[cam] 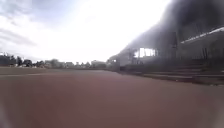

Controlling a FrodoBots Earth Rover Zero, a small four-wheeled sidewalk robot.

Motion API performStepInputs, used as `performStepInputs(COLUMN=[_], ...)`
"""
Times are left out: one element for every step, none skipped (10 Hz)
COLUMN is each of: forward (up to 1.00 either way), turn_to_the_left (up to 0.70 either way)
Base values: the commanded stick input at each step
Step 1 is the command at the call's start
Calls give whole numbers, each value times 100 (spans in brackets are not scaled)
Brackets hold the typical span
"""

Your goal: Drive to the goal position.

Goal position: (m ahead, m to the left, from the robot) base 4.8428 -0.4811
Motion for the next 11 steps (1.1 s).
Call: performStepInputs(forward=[70, 70, 70, 70, 70, 70, 70, 70, 70, 70, 70], turn_to_the_left=[0, 0, 0, 0, 0, 0, 0, 0, 0, 0, 0])
